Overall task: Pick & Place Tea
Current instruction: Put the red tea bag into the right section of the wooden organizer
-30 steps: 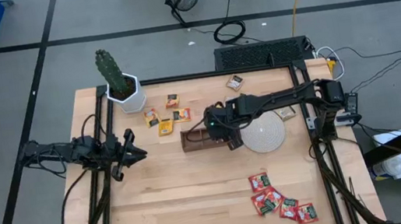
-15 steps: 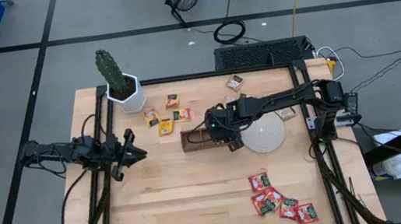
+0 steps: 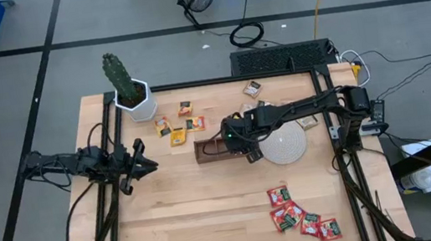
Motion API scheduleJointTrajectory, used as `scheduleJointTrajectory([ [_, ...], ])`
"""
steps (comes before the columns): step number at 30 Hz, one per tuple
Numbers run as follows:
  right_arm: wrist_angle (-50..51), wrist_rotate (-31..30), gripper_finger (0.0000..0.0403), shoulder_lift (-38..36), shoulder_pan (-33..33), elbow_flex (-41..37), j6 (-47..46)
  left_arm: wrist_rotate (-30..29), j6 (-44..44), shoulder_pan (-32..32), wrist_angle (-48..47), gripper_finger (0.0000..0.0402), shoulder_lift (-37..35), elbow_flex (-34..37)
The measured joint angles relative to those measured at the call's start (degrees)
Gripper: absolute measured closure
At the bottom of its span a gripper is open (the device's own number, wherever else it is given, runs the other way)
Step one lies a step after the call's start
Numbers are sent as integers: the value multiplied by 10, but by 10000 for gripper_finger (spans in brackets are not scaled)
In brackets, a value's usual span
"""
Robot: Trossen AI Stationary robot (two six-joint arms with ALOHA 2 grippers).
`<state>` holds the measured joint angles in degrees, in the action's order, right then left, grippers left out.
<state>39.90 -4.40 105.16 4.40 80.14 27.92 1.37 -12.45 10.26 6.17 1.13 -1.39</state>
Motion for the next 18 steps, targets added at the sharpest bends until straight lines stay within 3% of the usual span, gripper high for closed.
scheduleJointTrajectory([
  [18, -19, 0, 248, 0, 6, -30, -5, 0, 0, 0, 0, 344, 0, 0],
])
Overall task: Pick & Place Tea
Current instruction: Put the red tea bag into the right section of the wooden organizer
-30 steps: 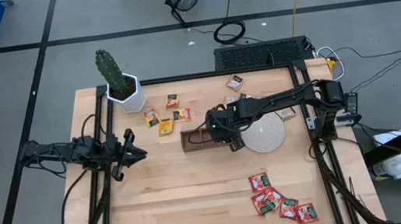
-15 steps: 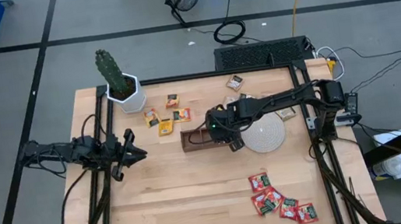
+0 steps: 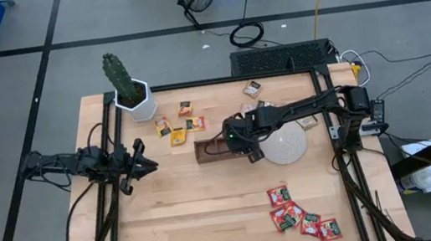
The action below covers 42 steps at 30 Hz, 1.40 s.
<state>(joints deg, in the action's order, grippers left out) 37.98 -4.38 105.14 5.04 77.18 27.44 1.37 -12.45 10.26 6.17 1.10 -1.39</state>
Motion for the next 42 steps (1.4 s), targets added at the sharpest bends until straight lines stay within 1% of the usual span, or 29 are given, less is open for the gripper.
scheduleJointTrajectory([
  [8, 3, -2, 250, 0, 0, -1, 2, 0, 0, 0, 0, 344, 0, 0],
  [11, 2, -2, 263, 0, 0, -1, 6, 0, 0, 0, 0, 344, 0, 0],
  [15, 2, -3, 298, 0, 0, -1, 12, 0, 0, 0, 0, 344, 0, 0],
  [22, 3, -3, 388, 0, -3, -1, 24, 0, 0, 0, 0, 344, 0, 0],
  [23, 3, -3, 395, 0, -3, -1, 25, 0, 0, 0, 0, 344, 0, 0],
  [25, 4, -6, 397, -1, -6, -1, 27, 0, 0, 0, 0, 344, 0, 0],
  [31, 7, -52, 401, -15, -21, -1, 32, 0, 0, 0, 0, 344, 0, 0],
  [34, 4, -61, 402, -28, -29, -1, 16, 0, 0, 0, 0, 344, 0, 0],
  [38, 4, -61, 402, -37, -36, -1, -37, 0, 0, 0, 0, 344, 0, 0],
  [42, 11, -64, 402, -41, -43, -1, -116, 0, 0, 0, 0, 344, 0, 0],
])
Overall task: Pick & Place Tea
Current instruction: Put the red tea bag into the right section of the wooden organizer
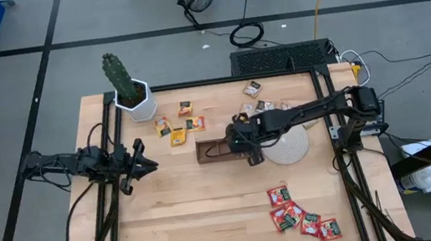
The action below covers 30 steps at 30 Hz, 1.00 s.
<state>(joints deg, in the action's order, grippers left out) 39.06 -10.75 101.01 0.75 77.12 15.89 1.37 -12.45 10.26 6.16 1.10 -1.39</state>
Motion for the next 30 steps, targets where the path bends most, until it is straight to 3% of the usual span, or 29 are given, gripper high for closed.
scheduleJointTrajectory([
  [3, 2, -31, 402, 1, -7, 0, -55, 0, 0, 0, 0, 344, 0, 0],
  [11, -26, -206, 403, -1, -51, -17, -177, 0, 0, 0, 0, 344, 0, 0],
  [17, -88, -229, 403, -4, -80, -63, -224, 0, 0, 0, 0, 344, 0, 0],
  [24, -120, -339, 403, -4, -99, -94, -282, 0, 0, 0, 0, 344, 0, 0],
  [30, -182, -337, 403, -4, -99, -117, -287, 0, 0, 0, 0, 344, 0, 0],
])
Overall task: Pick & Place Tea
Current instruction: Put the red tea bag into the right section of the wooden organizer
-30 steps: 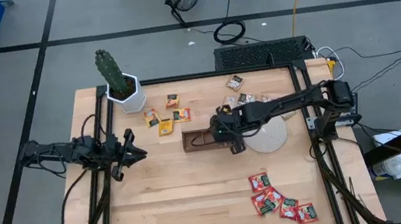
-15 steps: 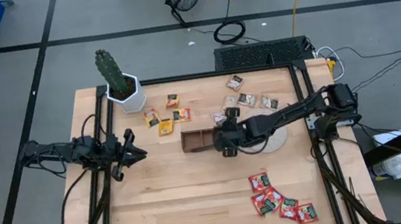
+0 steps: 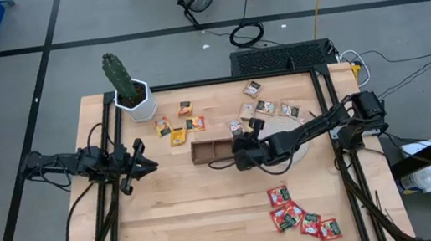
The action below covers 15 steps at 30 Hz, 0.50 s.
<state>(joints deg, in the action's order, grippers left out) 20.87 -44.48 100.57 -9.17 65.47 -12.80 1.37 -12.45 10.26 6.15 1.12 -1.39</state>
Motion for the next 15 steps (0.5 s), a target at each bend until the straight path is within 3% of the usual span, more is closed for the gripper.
scheduleJointTrajectory([
  [15, -29, 41, 403, 0, 2, -25, -11, 0, 0, 0, 0, 344, 0, 0],
])
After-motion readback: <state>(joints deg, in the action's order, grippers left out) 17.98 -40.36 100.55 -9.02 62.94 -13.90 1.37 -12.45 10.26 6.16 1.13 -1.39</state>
